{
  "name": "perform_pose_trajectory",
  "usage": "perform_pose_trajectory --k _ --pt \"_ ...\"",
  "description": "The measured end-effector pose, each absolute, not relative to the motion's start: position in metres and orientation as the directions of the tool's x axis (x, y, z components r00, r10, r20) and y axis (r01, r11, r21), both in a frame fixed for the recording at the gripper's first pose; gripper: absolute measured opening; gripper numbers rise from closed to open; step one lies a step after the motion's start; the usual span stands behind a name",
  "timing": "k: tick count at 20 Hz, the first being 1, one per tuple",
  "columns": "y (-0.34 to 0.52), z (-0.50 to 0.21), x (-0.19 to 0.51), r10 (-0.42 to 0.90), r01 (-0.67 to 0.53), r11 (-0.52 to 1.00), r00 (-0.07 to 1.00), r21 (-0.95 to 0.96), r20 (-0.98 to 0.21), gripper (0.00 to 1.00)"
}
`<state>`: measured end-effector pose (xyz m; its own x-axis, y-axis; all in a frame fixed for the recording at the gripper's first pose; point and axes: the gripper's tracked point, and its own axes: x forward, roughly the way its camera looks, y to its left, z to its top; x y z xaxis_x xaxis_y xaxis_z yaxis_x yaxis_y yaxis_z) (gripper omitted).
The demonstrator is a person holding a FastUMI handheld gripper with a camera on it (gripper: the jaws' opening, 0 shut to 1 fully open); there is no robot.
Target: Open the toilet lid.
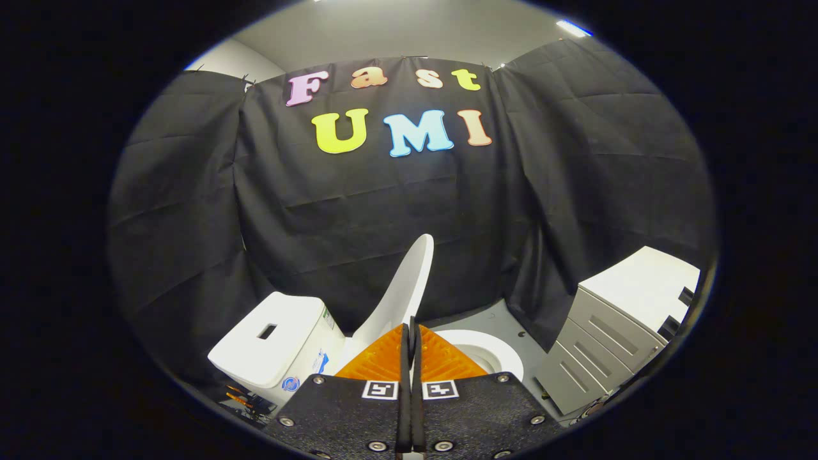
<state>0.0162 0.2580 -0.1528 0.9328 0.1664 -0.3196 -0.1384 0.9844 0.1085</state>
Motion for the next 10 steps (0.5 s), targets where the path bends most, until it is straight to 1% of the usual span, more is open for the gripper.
perform_pose_trajectory --k 3,10 --pt "0.276 -0.140 0.016 0.170 -0.157 0.985 0.933 0.067 -0.317 0.00" --pt "0.324 -0.120 0.011 0.213 -0.209 0.977 0.935 0.047 -0.285 0.00"
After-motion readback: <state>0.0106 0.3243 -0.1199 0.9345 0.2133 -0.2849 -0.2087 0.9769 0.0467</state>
